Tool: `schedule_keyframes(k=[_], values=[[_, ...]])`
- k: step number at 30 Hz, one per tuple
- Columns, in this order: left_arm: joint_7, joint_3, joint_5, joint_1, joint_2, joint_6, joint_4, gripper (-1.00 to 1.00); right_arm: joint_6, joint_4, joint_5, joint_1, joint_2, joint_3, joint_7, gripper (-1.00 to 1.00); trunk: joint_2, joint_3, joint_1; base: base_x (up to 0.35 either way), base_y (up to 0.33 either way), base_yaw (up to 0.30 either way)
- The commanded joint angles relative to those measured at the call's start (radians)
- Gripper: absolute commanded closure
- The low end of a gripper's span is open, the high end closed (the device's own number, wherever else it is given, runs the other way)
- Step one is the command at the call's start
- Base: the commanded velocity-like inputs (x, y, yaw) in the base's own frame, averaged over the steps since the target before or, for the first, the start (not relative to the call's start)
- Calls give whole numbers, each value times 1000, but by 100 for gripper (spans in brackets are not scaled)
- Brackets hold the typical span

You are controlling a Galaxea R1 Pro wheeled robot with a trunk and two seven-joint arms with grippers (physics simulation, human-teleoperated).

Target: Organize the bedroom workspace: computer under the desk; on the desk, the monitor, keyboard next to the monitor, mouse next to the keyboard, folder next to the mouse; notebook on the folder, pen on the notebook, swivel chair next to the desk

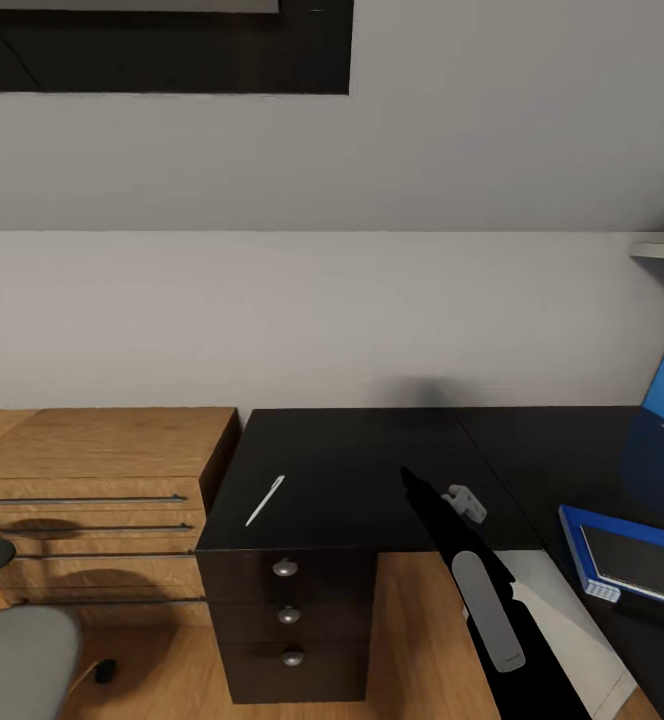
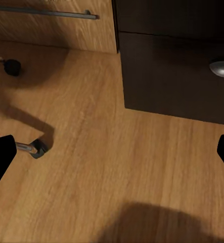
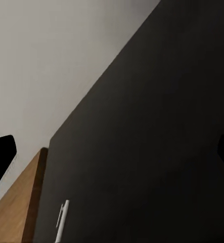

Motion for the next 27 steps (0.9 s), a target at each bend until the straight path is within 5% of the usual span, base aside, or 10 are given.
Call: schedule_keyframes(k=[1,3,19,20,23,24,27], values=[[7,-9,10,-1,1,-6,-1,-100,-6,-3,-12,-1,-1,-1,-8,-100,6,2,-4,3,3,0],[11,-7,10,-1,1,-8,-7,-100,-16,-5,-59,-1,-2,-4,-8,-100,20,8,-12,0,0,0],[9,0,13,-1,8,-17,-134,-100,-19,-5,-73,-1,-3,-6,-8,-100,132,58,-73,0,0,0],[9,0,15,49,41,-7,-280,-100,-19,-6,-72,-1,-5,-5,-8,-100,139,62,-77,0,0,0],[9,0,17,94,66,20,-393,-100,-20,-12,-71,-1,-10,-5,-8,-100,160,71,-88,0,0,0],[9,4,46,148,118,203,-603,-100,-21,-25,-71,-1,-15,-5,-8,-100,167,74,-92,0,0,0],[9,27,158,160,171,359,-735,-100,-19,-29,-61,2,-28,-5,-12,-100,188,84,-104,0,0,0]])
